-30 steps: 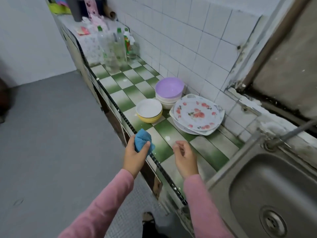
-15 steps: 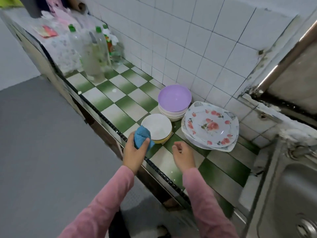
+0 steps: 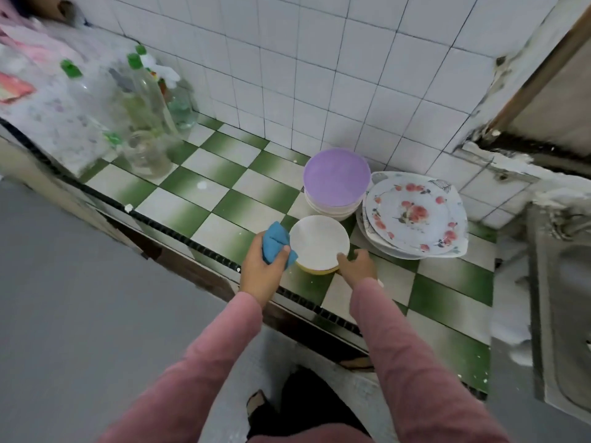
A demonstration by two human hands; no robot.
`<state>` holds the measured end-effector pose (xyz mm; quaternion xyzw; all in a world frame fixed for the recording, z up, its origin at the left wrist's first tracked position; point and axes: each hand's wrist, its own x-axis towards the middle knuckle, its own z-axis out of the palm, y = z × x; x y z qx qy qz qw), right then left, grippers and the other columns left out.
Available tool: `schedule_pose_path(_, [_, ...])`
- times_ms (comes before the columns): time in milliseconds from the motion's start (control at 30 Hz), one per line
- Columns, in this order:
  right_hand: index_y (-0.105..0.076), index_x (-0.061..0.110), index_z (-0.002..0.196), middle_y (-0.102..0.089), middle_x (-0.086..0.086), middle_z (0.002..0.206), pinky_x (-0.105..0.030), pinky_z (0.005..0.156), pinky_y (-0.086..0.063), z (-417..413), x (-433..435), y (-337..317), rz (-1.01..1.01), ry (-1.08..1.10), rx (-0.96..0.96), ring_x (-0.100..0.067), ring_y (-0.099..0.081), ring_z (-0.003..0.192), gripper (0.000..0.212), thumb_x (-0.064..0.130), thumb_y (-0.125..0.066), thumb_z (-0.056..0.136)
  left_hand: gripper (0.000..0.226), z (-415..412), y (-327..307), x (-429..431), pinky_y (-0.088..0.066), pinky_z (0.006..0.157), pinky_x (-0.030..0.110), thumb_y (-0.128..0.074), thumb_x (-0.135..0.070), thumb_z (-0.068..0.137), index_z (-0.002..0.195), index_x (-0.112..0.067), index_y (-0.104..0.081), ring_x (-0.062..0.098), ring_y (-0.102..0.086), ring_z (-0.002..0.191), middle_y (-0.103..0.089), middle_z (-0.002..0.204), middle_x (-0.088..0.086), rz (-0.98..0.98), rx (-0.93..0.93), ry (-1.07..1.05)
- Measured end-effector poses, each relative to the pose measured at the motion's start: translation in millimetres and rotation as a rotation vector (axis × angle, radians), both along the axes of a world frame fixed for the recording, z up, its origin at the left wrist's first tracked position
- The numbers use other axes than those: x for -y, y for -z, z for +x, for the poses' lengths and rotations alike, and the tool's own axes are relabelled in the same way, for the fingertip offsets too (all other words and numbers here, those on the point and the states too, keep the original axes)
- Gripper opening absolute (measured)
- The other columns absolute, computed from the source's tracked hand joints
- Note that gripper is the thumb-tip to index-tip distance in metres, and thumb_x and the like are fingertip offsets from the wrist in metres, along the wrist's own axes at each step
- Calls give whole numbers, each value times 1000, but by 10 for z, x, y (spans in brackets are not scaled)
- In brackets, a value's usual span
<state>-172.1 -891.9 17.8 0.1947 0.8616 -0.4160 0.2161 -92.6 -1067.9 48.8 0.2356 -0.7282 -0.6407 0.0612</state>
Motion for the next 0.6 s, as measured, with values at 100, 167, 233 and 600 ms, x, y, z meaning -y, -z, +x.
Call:
schedule_pose_path(100, [-41, 1, 140, -51, -18, 140, -38, 96, -43, -191, 7, 55, 90, -35, 43, -35, -51, 125, 52, 33, -54, 101, 27, -157, 30, 84, -54, 79, 28, -63, -23, 94, 119, -25, -52, 13, -61, 92, -61, 104, -4, 9, 1, 33])
schedule_pose_path(167, [-44, 2, 135, -54, -18, 135, -36, 90, -44, -297, 30, 100, 151, -75, 56, -34, -54, 120, 45, 30, -54, 101, 25, -258, 67, 113, -51, 73, 21, -62, -21, 95, 118, -23, -52, 9, -59, 87, -60, 100, -6, 3, 12, 35])
schedule_pose_path(233, [-45, 2, 133, -54, -18, 133, -35, 87, -44, -382, 65, 157, 184, -80, 45, -34, -56, 118, 40, 25, -55, 101, 26, -335, 114, 130, -49, 71, 19, -63, -18, 94, 118, -20, -53, 9, -59, 86, -60, 98, -5, 0, 19, 34])
schedule_pose_path(600, [-48, 3, 130, -57, -16, 131, -35, 88, -47, -649, 77, 355, 319, -111, 86, -33, -59, 116, 34, 18, -54, 100, 25, -931, 358, 42, -54, 84, 36, -67, -15, 91, 111, -23, -54, 17, -61, 92, -62, 99, -6, 7, 33, 100])
